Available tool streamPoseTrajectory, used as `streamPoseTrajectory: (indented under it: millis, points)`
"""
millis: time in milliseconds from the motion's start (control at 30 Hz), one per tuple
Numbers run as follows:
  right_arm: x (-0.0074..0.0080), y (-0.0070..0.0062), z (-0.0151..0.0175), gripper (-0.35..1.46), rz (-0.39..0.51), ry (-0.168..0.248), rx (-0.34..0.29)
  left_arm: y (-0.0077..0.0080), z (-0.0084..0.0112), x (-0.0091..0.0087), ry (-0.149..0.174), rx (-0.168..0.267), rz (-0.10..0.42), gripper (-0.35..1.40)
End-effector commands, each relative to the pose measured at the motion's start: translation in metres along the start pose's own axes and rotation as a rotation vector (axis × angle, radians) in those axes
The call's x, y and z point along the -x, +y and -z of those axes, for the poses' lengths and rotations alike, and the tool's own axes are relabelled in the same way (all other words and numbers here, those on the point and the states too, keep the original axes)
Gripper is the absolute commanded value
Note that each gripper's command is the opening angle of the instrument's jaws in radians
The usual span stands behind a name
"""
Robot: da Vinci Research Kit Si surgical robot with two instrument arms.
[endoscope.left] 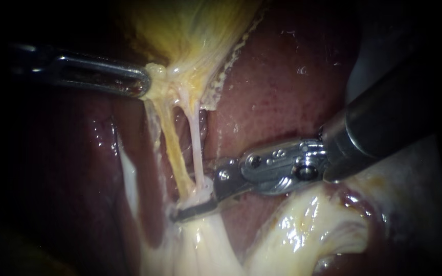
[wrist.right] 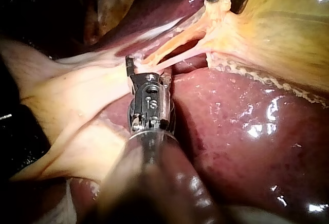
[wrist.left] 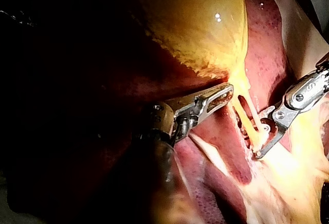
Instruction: Clipping first clip left tube
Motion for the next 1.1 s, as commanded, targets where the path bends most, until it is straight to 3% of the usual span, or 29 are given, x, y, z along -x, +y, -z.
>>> streamPoseTrajectory:
  millis: [33,500,633,867,1100]
  points:
    - [0.0000,0.0000,0.0002,0.47,-0.001,0.001,0.005,0.0000,0.0000,0.0000,0.000,0.000,0.000,-0.35]
    - [0.0004,0.0005,0.0079,0.48,-0.027,0.011,0.034,0.0000,0.0001,0.0000,0.000,0.000,0.000,-0.35]
    - [-0.0003,0.0004,0.0100,0.49,-0.053,0.012,0.047,0.0000,0.0001,0.0000,0.000,0.000,0.000,-0.35]
    - [-0.0030,-0.0003,0.0129,0.49,-0.115,0.087,0.031,0.0000,0.0001,0.0000,0.000,0.000,0.000,-0.35]
    - [-0.0045,-0.0007,0.0124,0.49,-0.221,0.162,-0.031,0.0000,0.0001,0.0000,0.000,0.000,0.000,-0.35]
